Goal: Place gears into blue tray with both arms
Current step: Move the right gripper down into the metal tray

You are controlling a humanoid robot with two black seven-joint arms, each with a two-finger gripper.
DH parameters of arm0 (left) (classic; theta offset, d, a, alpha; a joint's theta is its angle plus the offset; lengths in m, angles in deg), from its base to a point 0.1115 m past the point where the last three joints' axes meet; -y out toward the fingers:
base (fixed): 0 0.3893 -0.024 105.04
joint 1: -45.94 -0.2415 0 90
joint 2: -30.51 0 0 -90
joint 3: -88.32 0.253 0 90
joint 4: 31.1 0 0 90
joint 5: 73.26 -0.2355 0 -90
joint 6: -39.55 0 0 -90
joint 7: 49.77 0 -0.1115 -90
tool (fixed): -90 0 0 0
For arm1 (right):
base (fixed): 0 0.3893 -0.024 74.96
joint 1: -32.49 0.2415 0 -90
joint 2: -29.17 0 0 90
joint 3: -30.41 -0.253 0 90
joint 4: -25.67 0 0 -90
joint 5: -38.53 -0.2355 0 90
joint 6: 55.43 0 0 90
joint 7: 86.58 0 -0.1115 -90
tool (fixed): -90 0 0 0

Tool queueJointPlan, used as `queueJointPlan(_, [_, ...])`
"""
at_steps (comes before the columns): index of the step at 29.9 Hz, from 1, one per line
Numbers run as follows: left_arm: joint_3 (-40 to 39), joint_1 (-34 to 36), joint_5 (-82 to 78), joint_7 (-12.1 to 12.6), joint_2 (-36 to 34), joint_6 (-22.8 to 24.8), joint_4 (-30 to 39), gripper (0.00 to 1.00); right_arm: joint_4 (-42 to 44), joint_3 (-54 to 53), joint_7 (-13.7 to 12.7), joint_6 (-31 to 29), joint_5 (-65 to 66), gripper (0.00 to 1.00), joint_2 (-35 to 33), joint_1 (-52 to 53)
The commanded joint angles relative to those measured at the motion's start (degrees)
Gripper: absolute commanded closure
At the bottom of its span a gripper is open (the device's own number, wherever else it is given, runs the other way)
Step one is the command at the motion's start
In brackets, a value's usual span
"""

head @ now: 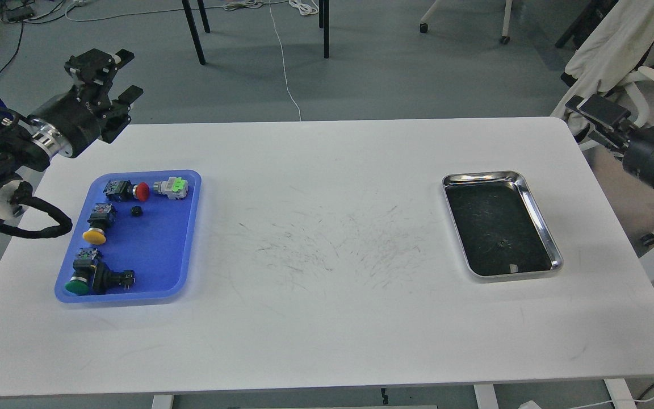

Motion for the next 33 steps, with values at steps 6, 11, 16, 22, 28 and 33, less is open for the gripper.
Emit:
queueJointPlan(6, [-0.28, -0.2, 0.1, 0.0, 1.28, -0.93, -0.06, 0.28, -0.05, 5.86, 0.09, -4.75, 15.68, 0.05, -0.25, 5.46])
queueJointPlan(11, [-0.28, -0.11, 0.1, 0.0, 1.19, -1.55, 0.02, 0.28, -0.58, 5.6, 0.09, -6.69, 23.79, 0.05, -0.07, 5.63])
queueJointPlan(16, [-0.28, -0.37, 0.1, 0.0, 1.28, -2.16, 0.03, 0.26, -0.67, 5.07, 0.09, -6.26, 23.44, 0.05, 0.72, 5.11])
queueJointPlan(22, [-0.28, -0.9, 0.18, 0.0, 1.19, -2.25, -0.24, 0.21, -0.32, 6.38, 0.27, -6.52, 24.66, 0.05, 1.16, 3.7])
queueJointPlan(28, [-1.42, -1.69, 3.25, 0.0, 1.19, -3.57, -0.07, 0.13, -0.4, 7.44, 0.53, -9.41, 39.05, 0.06, 3.27, 5.55])
queueJointPlan(33, [-1.51, -2.66, 4.93, 0.0, 1.37, -4.27, -0.5, 0.09, 0.74, 7.79, 1.05, -11.7, 49.7, 0.06, 5.99, 6.42])
